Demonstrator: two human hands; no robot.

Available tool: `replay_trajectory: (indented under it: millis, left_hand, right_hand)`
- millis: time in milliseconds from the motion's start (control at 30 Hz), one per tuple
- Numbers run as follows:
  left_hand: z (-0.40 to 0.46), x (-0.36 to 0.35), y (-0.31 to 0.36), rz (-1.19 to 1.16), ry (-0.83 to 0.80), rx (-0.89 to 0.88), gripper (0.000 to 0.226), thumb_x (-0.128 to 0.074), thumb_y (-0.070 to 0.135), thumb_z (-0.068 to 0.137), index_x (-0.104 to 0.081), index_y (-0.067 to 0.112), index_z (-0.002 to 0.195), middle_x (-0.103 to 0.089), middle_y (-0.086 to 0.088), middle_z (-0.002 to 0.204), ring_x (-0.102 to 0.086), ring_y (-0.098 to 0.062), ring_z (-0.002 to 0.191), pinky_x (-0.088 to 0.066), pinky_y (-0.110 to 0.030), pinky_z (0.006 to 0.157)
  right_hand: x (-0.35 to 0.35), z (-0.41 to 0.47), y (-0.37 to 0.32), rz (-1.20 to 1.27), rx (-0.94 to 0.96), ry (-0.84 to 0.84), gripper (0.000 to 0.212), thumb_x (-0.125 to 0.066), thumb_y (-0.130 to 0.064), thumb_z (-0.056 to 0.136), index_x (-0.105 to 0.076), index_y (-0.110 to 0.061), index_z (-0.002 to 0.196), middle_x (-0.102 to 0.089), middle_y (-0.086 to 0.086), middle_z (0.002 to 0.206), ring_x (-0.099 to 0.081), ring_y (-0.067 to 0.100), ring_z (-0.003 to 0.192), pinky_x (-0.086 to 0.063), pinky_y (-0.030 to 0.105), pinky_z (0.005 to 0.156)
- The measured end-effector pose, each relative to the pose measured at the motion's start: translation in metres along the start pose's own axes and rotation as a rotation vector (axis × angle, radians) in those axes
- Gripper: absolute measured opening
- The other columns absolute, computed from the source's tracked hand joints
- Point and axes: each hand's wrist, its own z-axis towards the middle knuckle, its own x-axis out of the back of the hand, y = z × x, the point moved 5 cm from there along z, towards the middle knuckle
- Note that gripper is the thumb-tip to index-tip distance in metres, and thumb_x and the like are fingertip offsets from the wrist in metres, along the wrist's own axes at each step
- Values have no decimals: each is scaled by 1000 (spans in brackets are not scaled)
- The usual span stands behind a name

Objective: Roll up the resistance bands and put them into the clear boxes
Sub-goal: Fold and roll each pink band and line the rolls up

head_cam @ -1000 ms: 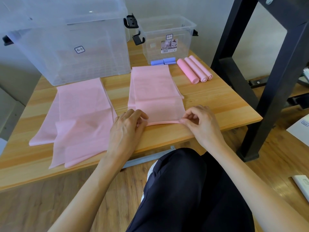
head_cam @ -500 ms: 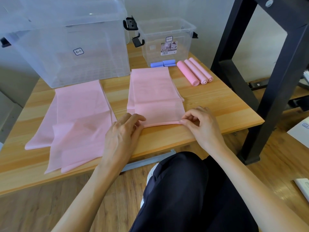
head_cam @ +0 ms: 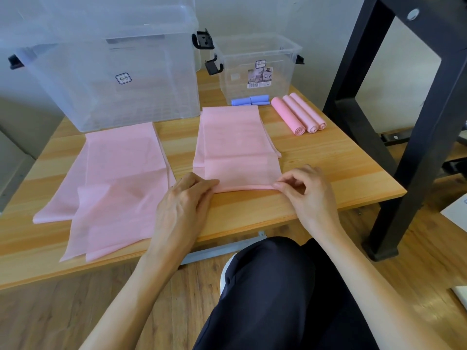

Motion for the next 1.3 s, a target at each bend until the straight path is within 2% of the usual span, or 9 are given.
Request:
replay_trajectory:
  millis: [133,333,467,700,900,1000,1100,1167,1300]
  left_hand:
    - [-2,0,2,5,8,18,19,-60,7,94,-72,20,102,-67,5,98,-63,-24,78,-44,-29,59]
    - [0,2,0,35,21,1,17,-64,16,93,-76,16,105,-63,6,100,-62,-20,87,-52,-34,61]
    - [-1,3,1,60,4,-12,18,-65,16,93,-77,16,106,-63,5,97,-62,-21,84,-46,-29,60]
    - [12,3,-5,76,-56,13,19,-65,22,93,-77,22,108,-61,7,99,-62,-21,89,-39,-28,64]
    - [20,5,-10,-5,-27,53,14,-62,21,93,-67,29,103,-64,14,93,-63,-17,85,-51,-36,64]
    - [16,2,-9,14,-4,39,9,-60,24,95,-69,26,98,-59,13,97,-60,-17,84,-48,-32,59]
    - [16,-2,-11,45,13,44,15,-61,28,94,-72,23,102,-54,11,100,-58,-17,88,-43,-29,57]
    - [16,-5,-13,48,15,38,18,-61,27,94,-74,20,105,-55,9,99,-59,-21,89,-46,-31,56]
    - [14,-8,-13,59,1,12,24,-60,19,95,-73,19,116,-58,4,97,-60,-27,87,-47,-34,53]
  right_hand:
    - [1,-1,3,34,18,-16,14,-78,-32,79,-76,-19,85,-59,-8,86,-51,12,87,-45,25,73]
    - [-4,8,0,2,-5,-8,15,-72,-30,86,-77,-17,93,-58,-7,90,-52,16,91,-47,34,78]
    - [-2,4,-6,-8,50,-1,8,-73,-25,85,-72,-17,88,-57,-9,89,-54,17,87,-49,38,77]
    - [-3,13,-2,-4,17,-102,10,-72,-26,87,-76,-20,92,-54,-11,89,-49,10,91,-37,16,74]
    - [-4,19,1,27,-6,-94,6,-71,-25,87,-71,-19,87,-57,-12,86,-52,7,83,-37,14,70]
    - [-4,18,3,42,-23,-102,9,-72,-30,85,-75,-22,89,-56,-10,91,-51,7,87,-38,10,73]
    - [-6,19,4,22,-12,-103,15,-72,-29,86,-77,-23,99,-57,-8,94,-49,10,93,-38,11,76]
    - [-7,20,5,16,-21,-97,17,-70,-27,88,-76,-22,103,-56,-8,93,-49,11,93,-39,12,77]
    - [-7,19,3,-46,-5,-41,10,-69,-24,89,-70,-20,99,-55,-12,88,-52,14,90,-48,31,77]
